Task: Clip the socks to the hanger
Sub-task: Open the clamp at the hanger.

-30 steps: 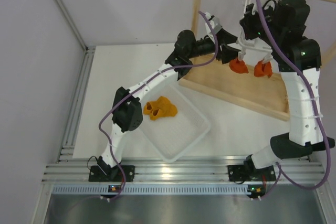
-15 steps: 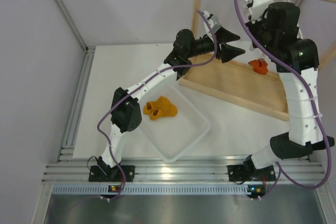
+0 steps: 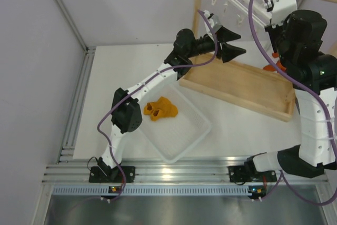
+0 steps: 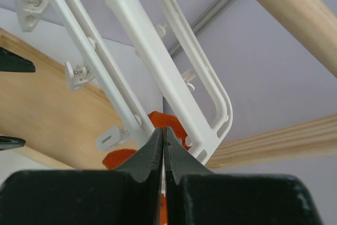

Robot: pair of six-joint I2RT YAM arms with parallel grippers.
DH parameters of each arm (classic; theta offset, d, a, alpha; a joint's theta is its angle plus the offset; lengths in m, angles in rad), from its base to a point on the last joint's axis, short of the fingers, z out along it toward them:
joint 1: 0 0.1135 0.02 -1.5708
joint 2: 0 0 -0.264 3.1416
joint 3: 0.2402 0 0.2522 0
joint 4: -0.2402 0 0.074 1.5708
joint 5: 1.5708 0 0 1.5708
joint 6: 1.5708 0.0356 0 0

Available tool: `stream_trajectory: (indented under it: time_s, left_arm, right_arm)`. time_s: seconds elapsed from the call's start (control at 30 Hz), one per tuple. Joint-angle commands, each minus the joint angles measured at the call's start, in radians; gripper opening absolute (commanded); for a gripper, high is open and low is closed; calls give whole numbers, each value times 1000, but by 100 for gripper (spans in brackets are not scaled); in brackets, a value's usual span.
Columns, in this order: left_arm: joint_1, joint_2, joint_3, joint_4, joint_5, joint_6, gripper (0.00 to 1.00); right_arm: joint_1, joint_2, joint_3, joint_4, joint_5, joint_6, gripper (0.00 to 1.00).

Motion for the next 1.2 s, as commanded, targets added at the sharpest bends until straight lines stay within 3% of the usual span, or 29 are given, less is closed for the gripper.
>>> stream_trajectory:
  time_s: [0.0,0.13,0.3,0.63,0.83,0.93,1.03,1.17]
  left_arm:
    - [-1,-25,52,12,-12,19,76]
    - [-1,-20,56,20,-9,16,76]
    - [-1,-19,59,31,-9,13,76]
    - [-35,-17,20,124,77,-47,75]
    - [-68,14,45,123,3,-25,75]
    - [-84,47,80,107,-55,-19,75]
    - [-99,83,111,112,-101,-19,75]
    - [-119,122,151,135,-184,-17,75]
  right_arm:
    - [-20,-34,-17,100,42,-15,0]
    - [-25,-72,-44,143,-42,26,11]
    - [-32,-156,-148,221,-119,63,32]
    - [-117,-252,-234,329,-303,218,38]
    - [-127,-338,-359,384,-426,305,44]
    - [-137,-370,-413,410,-435,342,47]
    - [-138,-414,-479,452,-429,359,56]
    - [-138,-450,-528,469,-429,379,59]
